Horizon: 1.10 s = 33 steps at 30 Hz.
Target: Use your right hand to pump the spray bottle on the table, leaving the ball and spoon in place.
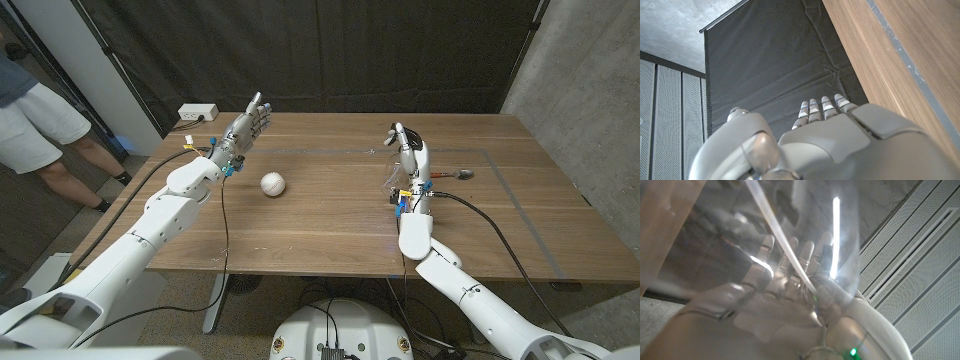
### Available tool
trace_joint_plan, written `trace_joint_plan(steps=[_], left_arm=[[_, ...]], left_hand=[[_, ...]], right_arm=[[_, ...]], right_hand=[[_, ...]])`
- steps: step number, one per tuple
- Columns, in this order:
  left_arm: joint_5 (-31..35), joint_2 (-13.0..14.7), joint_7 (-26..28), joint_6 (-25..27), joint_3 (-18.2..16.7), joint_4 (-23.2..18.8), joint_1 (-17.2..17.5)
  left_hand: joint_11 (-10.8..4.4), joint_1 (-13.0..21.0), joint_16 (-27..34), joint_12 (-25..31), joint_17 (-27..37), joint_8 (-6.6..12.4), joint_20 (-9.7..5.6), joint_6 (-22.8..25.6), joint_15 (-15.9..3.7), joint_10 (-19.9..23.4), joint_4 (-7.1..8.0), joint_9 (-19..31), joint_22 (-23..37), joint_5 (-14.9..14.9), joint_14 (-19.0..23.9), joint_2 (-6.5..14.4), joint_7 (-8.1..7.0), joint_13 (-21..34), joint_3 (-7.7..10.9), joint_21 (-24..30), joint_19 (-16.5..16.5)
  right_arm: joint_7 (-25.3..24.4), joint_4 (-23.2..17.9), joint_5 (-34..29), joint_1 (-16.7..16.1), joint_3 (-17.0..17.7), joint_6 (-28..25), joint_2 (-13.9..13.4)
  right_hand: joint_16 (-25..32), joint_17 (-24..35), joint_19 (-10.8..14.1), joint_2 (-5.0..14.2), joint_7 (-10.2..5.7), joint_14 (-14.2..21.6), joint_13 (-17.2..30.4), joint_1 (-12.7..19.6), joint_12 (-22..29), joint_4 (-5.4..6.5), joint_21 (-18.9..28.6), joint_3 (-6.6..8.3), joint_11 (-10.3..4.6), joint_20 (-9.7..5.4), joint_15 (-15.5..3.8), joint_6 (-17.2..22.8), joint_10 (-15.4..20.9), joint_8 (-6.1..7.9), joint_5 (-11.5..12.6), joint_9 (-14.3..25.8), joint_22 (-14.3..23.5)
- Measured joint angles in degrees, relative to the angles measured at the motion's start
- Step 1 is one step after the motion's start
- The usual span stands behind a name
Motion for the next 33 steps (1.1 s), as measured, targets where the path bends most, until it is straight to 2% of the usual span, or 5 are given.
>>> trace_joint_plan(steps=[11, 16, 20, 24, 33], left_arm=[[-0.06, 0.06, -0.03, 0.00, -0.02, 0.00, 0.02], [-0.06, 0.07, -0.10, 0.01, -0.01, 0.01, 0.02], [-0.06, 0.09, -0.17, 0.20, 0.03, 0.19, -0.14], [-0.06, 0.10, -0.29, 0.35, 0.15, 0.36, -0.31], [-0.06, -0.12, -1.08, 0.48, 0.55, 1.37, -1.02]], left_hand=[[0.00, 0.00, 0.00, 0.00, 0.00, 0.00, 0.00, 0.00, 0.00, 0.00, 0.00, 0.00, 0.00, 0.00, 0.00, 0.00, 0.00, 0.00, 0.00, 0.00, 0.00], [0.00, 0.01, 0.00, 0.00, 0.00, 0.00, 0.12, 0.00, 0.00, 0.00, 0.00, 0.00, 0.00, 0.00, 0.00, 0.01, 0.00, 0.00, 0.00, 0.00, -0.12], [-0.04, 0.01, 0.00, 0.00, 0.00, 0.00, 0.22, 0.00, 0.00, -0.04, 0.18, 0.00, 0.00, 0.00, 0.00, 0.01, 0.00, 0.00, 0.18, 0.00, -0.21], [-0.21, 0.01, 0.00, 0.00, 0.00, 0.00, 0.22, 0.00, 0.00, -0.21, 0.17, 0.00, 0.00, 0.00, 0.00, 0.01, 0.00, 0.00, 0.16, 0.00, -0.21], [-0.21, 0.01, 0.00, 0.00, 0.00, 0.00, 0.21, 0.00, 0.00, -0.21, 0.16, 0.00, 0.00, 0.00, 0.00, 0.01, 0.00, 0.00, 0.16, 0.00, -0.21]], right_arm=[[-0.84, 1.16, -1.15, 0.86, -0.32, 0.63, -0.20], [-1.15, 1.71, -1.53, 1.23, -0.49, 0.95, -0.26], [-1.57, 1.82, -2.05, 1.35, -0.53, 1.36, -0.34], [-1.59, 1.44, -2.27, 1.29, -0.54, 0.63, -0.51], [-1.05, -2.10, -2.63, -0.47, -0.33, -3.66, -1.81]], right_hand=[[11.06, 7.27, 7.14, -0.97, -1.01, 2.19, 12.84, 0.98, 7.70, 0.12, 4.57, -0.11, -2.32, -5.08, -0.36, -0.64, 1.66, 13.98, 0.00, 4.06, 1.47], [17.30, 11.57, 9.48, -1.27, -1.13, 2.82, 20.96, 1.28, 12.30, 0.43, 7.05, -0.42, -3.18, -7.43, -0.38, -0.68, 1.50, 14.01, 0.00, 4.10, 2.40], [17.86, 11.38, 8.78, -1.28, -2.04, 1.92, 21.38, 1.29, 12.13, 1.23, 7.55, -1.22, -3.94, -6.74, -0.35, -1.01, 1.07, 15.28, 0.00, 4.12, 2.65], [11.87, 5.42, 6.44, -1.32, -2.14, 0.10, 15.69, 1.33, 8.31, 1.37, 7.55, -1.36, -2.97, -4.41, -0.15, -0.49, -0.41, 7.44, 0.00, 10.41, 2.06], [-1.18, -4.57, -1.41, -0.50, -2.96, -7.41, 4.63, 0.47, -0.21, 1.17, 6.36, -1.15, 0.21, -1.90, 0.19, -6.50, -5.92, -6.23, 0.00, -5.86, 0.61]])
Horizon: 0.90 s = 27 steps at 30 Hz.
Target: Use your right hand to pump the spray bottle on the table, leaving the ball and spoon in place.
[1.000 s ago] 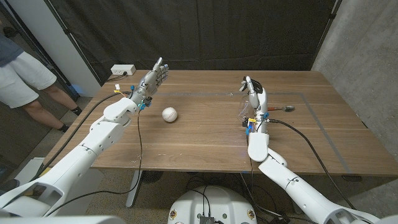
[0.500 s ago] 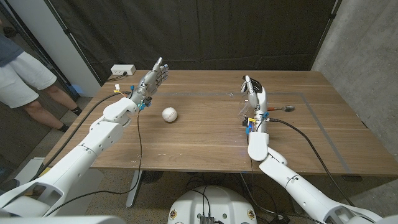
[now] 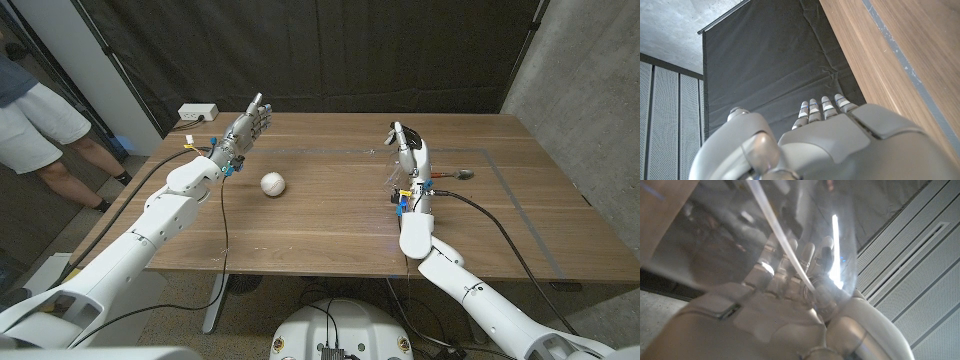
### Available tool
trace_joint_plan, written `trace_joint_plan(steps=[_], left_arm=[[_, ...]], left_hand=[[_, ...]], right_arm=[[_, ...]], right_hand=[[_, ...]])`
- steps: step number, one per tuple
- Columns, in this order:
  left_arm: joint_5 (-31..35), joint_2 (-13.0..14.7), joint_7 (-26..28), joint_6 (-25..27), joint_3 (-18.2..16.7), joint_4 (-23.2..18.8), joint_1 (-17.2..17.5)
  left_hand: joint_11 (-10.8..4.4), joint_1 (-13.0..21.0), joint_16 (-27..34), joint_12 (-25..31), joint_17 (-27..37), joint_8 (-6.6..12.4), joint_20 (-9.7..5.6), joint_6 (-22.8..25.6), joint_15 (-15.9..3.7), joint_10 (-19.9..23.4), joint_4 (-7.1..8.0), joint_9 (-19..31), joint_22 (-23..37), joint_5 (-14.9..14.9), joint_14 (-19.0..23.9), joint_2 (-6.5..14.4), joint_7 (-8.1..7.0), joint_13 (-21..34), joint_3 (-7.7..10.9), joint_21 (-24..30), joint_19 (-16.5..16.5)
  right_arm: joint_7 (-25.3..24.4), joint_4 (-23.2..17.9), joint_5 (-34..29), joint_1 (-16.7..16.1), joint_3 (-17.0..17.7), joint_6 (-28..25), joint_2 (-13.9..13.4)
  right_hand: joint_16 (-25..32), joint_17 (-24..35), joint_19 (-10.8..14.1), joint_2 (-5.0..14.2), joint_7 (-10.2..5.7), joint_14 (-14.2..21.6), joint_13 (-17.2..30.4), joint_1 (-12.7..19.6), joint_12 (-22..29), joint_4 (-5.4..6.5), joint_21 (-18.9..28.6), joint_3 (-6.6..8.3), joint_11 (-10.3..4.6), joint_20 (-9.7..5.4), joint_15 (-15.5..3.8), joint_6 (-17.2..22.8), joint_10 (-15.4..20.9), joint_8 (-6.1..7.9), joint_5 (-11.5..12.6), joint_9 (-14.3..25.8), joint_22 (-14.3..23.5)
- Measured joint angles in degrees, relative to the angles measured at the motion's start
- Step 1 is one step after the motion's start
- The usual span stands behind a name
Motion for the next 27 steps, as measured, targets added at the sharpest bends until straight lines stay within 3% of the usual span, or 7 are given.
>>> trace_joint_plan(steps=[7, 12, 16, 17, 20, 24, 27], left_arm=[[-0.01, -0.65, -1.25, 0.03, 0.55, 1.60, -1.08], [-0.03, -1.11, -2.09, 0.03, 0.87, 2.77, -1.80], [-0.07, -1.35, -2.62, -0.02, 1.03, 3.43, -2.18], [-0.09, -1.44, -2.82, -0.08, 1.08, 3.71, -2.36], [-0.13, -1.61, -3.30, -0.16, 1.19, 4.19, -2.61], [-0.26, -1.83, -3.89, -0.36, 1.28, 4.94, -3.01], [-0.32, -1.96, -4.22, -0.45, 1.35, 5.40, -3.22]], left_hand=[[0.00, 0.03, 0.00, 0.00, 0.00, 0.00, 0.00, 0.00, 0.00, 0.00, 0.00, 0.00, 0.00, 0.00, 0.00, 0.03, 0.00, 0.00, 0.00, 0.00, 0.00], [0.00, 0.17, 0.00, 0.00, 0.00, 0.00, 0.31, 0.00, 0.00, 0.00, 0.00, 0.00, 0.00, 0.00, 0.00, 0.17, 0.00, 0.00, 0.00, 0.00, -0.31], [0.00, 0.17, 0.00, 0.00, 0.00, 0.00, 0.33, 0.00, 0.00, 0.00, 0.00, 0.00, 0.00, 0.00, 0.00, 0.17, 0.00, 0.00, 0.00, 0.00, -0.30], [0.00, 0.17, 0.00, 0.00, 0.00, 0.00, 0.45, 0.00, 0.00, 0.00, 0.00, 0.00, 0.00, 0.00, 0.00, 0.17, 0.00, 0.00, 0.00, 0.00, -0.17], [0.00, 0.17, 0.00, 0.00, 0.00, 0.00, 0.64, 0.00, 0.00, 0.00, 0.00, 0.00, 0.00, 0.00, 0.00, 0.17, 0.00, 0.00, 0.00, 0.00, 0.02], [0.00, 0.17, 0.00, 0.00, 0.00, 0.00, 0.63, 0.00, 0.00, 0.00, 0.00, 0.00, 0.00, 0.00, 0.00, 0.17, 0.00, 0.00, 0.00, 0.00, 0.01], [0.00, 0.17, 0.00, 0.00, 0.00, 0.00, 0.75, 0.00, 0.00, 0.00, 0.00, 0.00, 0.00, 0.00, 0.00, 0.17, 0.00, 0.00, 0.00, 0.00, -0.11]], right_arm=[[0.76, -4.03, -0.26, -2.07, 0.41, -4.54, -1.53], [1.44, -6.69, -0.35, -3.42, 0.57, -7.79, -2.70], [1.94, -8.30, -0.49, -4.28, 0.60, -10.43, -3.41], [2.15, -8.90, -0.59, -4.65, 0.60, -11.69, -3.68], [2.41, -10.15, -0.84, -5.26, 0.45, -13.72, -4.19], [2.58, -11.62, -1.59, -5.95, -0.07, -17.38, -4.73], [2.58, -12.24, -2.17, -6.23, -0.50, -19.69, -4.97]], right_hand=[[-4.65, -3.35, -2.65, 0.58, -1.02, -2.68, -4.00, -3.91, -3.17, -0.60, -0.58, 0.60, 0.45, 0.73, 0.09, -4.05, -2.33, -5.88, -0.02, -4.98, -0.48], [-5.86, -4.29, -3.54, 0.52, -2.25, -3.52, -6.01, -4.28, -4.39, -0.60, -0.61, 0.60, 0.88, 0.80, 0.16, -8.01, -2.75, -9.52, -0.04, -7.08, -0.49], [-7.72, -5.14, -6.69, 0.35, -3.37, -5.81, -8.58, -4.96, -6.08, -0.51, -1.56, 0.68, 1.13, 0.57, 0.26, -13.21, -4.54, -14.29, -0.05, -9.72, -0.59], [-8.43, -5.40, -7.80, 0.13, -3.49, -6.76, -9.50, -5.27, -6.76, 2.55, -1.97, 3.75, 1.13, 0.34, 0.31, -14.67, -5.34, -15.80, -0.23, -10.60, -0.72], [-10.74, -6.22, -11.27, 0.13, -4.23, -10.42, -12.15, -5.27, -8.82, 2.87, -3.05, 4.07, 1.19, -0.70, 0.74, -18.82, -7.70, -20.07, -0.23, -13.19, -0.75], [-13.32, -7.08, -15.15, 0.13, -4.34, -14.88, -15.19, -5.27, -11.35, 2.89, -4.39, 4.06, 0.88, -1.73, 0.89, -22.67, -10.97, -24.31, -0.23, -15.80, -0.75], [-15.16, -7.67, -17.80, -0.15, -4.13, -18.16, -17.64, -5.75, -13.61, 4.42, -5.32, 4.43, 0.71, -2.74, 0.86, -25.54, -14.19, -27.42, -0.23, -17.72, -0.75]])
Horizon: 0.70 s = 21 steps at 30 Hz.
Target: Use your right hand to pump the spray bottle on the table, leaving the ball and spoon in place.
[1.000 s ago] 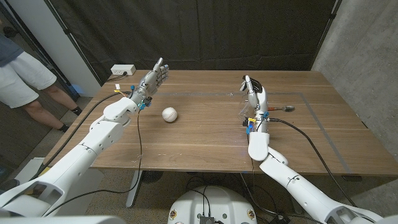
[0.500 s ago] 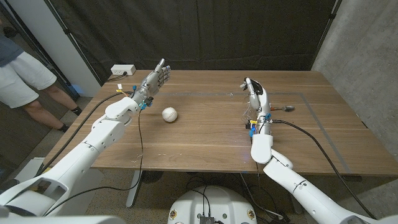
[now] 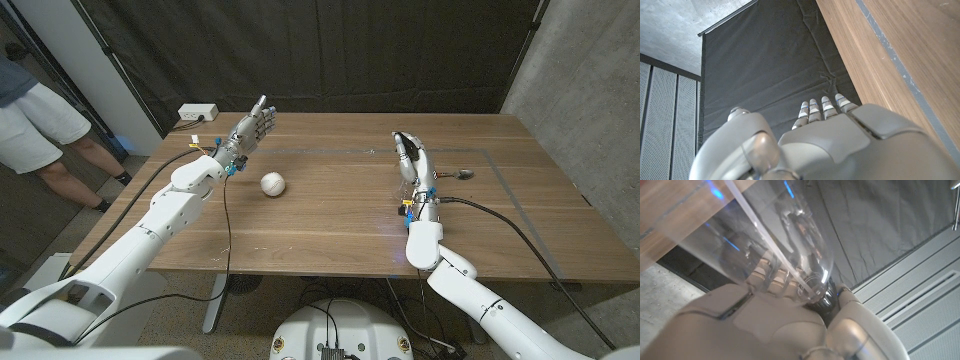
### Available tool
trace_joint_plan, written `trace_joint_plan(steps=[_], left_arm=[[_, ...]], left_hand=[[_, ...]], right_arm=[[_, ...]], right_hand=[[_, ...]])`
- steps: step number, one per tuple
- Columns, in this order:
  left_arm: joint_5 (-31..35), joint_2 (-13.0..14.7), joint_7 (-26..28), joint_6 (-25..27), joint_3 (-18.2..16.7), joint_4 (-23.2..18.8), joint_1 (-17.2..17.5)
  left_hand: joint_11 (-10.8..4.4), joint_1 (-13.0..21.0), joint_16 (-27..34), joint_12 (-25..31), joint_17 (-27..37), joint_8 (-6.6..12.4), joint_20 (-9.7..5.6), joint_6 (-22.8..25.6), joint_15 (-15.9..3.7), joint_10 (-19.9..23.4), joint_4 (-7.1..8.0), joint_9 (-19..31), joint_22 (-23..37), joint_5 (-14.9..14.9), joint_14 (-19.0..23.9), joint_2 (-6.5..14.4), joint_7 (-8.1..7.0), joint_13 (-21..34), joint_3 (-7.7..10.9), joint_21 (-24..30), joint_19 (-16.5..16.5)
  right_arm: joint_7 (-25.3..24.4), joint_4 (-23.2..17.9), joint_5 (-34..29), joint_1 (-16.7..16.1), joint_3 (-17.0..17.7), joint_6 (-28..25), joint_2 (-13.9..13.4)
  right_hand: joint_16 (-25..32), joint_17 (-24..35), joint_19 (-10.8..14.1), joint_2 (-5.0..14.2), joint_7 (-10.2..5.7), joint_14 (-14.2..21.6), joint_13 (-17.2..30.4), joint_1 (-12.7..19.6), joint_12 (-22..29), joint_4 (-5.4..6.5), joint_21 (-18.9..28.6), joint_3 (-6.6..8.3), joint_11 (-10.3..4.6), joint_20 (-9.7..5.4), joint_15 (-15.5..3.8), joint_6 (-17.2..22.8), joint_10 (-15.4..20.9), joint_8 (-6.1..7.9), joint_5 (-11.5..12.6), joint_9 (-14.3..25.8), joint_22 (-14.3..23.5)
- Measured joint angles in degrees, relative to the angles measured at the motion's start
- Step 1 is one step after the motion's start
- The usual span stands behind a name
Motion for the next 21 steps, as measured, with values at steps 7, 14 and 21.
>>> trace_joint_plan(steps=[7, 14, 21], left_arm=[[-0.05, -0.25, -0.90, -0.12, 0.14, 0.91, -0.58], [-0.06, -0.41, -1.59, -0.18, 0.30, 1.52, -0.98], [-0.05, -0.51, -2.02, -0.19, 0.40, 1.84, -1.22]], left_hand=[[0.00, 0.00, 0.00, 0.00, 0.00, 0.00, 0.19, 0.00, 0.00, 0.00, 0.00, 0.00, 0.00, 0.00, 0.00, 0.00, 0.00, 0.00, 0.00, 0.00, -0.19], [0.00, 0.00, 0.00, 0.00, 0.00, 0.00, 0.18, 0.00, 0.00, 0.00, 0.00, 0.00, 0.00, 0.00, 0.00, 0.00, 0.00, 0.00, 0.00, 0.00, -0.19], [0.00, 0.01, 0.00, 0.00, 0.00, 0.00, 0.18, 0.00, 0.00, 0.00, 0.00, 0.00, 0.00, -0.40, 0.00, 0.01, 0.00, 0.00, 0.00, 0.00, -0.19]], right_arm=[[-0.29, -1.26, -1.47, -0.19, -1.33, -5.16, -0.45], [-0.30, -2.01, -1.29, -0.16, -2.20, -8.25, -0.56], [0.38, -2.30, 2.54, -0.18, -2.05, -9.34, 0.06]], right_hand=[[-3.40, -1.11, -5.29, -0.16, 1.20, -6.15, -5.20, -1.69, -5.00, 1.14, -2.07, -2.15, -0.08, -2.92, -0.09, -7.49, -7.41, -7.02, 0.04, -2.70, -0.27], [-3.40, -1.29, -5.75, -0.39, 1.49, -6.24, -6.25, -2.15, -5.48, 1.30, -2.08, -2.93, 0.25, -2.98, -0.17, -8.20, -7.90, -7.95, 0.04, -2.86, -0.27], [-3.40, -1.37, -6.50, -0.76, 1.74, -6.33, -6.87, -2.67, -5.52, 1.62, -2.54, -3.56, 0.58, -2.49, 0.34, -7.95, -8.23, -8.10, 0.03, -2.86, -0.27]])
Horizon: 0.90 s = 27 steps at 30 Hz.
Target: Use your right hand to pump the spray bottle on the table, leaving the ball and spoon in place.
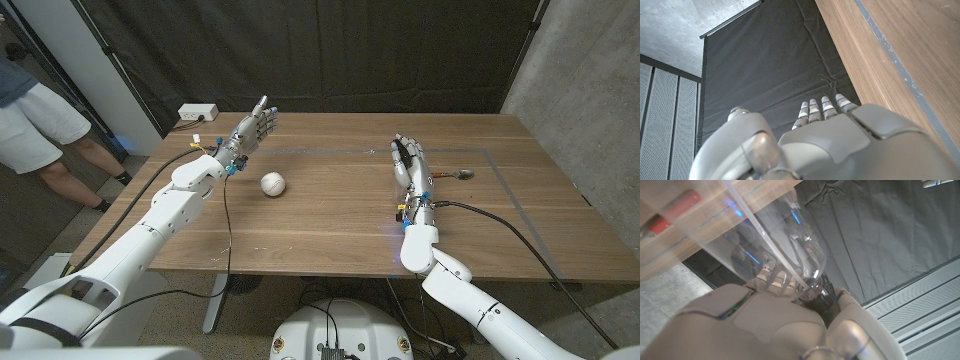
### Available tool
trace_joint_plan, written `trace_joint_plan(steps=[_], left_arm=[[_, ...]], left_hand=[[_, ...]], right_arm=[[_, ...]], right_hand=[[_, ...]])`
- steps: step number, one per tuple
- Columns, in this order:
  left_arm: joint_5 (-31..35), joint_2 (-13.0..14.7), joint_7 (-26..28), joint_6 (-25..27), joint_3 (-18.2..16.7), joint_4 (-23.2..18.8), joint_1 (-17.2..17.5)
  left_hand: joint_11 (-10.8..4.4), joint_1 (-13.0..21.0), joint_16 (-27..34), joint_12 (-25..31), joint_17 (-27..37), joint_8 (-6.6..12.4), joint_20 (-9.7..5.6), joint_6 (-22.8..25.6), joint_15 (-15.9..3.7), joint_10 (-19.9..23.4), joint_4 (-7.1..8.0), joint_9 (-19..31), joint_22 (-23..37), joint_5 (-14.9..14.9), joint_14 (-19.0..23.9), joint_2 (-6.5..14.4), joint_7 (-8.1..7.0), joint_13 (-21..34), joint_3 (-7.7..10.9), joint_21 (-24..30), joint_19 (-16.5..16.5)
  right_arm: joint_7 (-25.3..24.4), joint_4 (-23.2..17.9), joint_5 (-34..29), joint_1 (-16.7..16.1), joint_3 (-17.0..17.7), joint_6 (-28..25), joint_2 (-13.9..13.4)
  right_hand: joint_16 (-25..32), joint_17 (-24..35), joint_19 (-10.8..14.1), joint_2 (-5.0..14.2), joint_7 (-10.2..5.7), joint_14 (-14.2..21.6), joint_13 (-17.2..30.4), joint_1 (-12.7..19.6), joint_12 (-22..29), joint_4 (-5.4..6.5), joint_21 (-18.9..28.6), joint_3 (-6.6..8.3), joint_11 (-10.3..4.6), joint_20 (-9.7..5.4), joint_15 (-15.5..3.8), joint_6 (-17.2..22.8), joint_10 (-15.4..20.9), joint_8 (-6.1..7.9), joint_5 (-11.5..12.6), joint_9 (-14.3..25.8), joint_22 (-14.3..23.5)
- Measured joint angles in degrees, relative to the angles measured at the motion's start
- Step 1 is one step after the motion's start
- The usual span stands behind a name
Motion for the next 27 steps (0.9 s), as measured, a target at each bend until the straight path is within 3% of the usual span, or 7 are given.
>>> trace_joint_plan(steps=[11, 27], left_arm=[[0.27, -0.08, -0.19, 0.00, 0.13, 0.03, -0.18], [0.58, 0.20, -0.04, 0.13, 0.18, -0.85, -0.18]], left_hand=[[0.00, 0.21, 0.00, 0.00, 0.00, 0.00, -0.01, 0.00, 0.00, 0.00, 0.00, 0.00, 0.00, 0.00, 0.00, 0.21, 0.00, 0.00, 0.00, 0.00, 0.00], [0.00, 0.49, 0.00, 0.00, 0.00, 0.00, -0.01, 0.00, 0.00, 0.00, 0.16, 0.00, 0.00, 0.00, 0.00, -0.07, 0.00, 0.00, 0.16, 0.00, 0.00]], right_arm=[[-0.03, 0.02, 4.43, -0.55, 0.74, -0.20, 1.03], [-4.31, 2.13, 3.29, -1.15, -0.03, 0.73, 1.40]], right_hand=[[-0.48, -0.26, -0.48, 0.02, 0.39, -0.31, -0.71, -0.02, -0.41, -0.08, -0.34, -0.56, 0.49, 0.12, 0.31, 0.40, -0.06, -0.39, 0.22, 0.01, 0.01], [-0.48, -0.79, 0.16, -0.21, 0.79, 0.85, -2.03, -0.24, -0.14, -0.33, -0.32, -1.28, 1.20, 0.75, 1.01, 2.06, 1.71, -0.84, 0.22, 0.01, 0.02]])
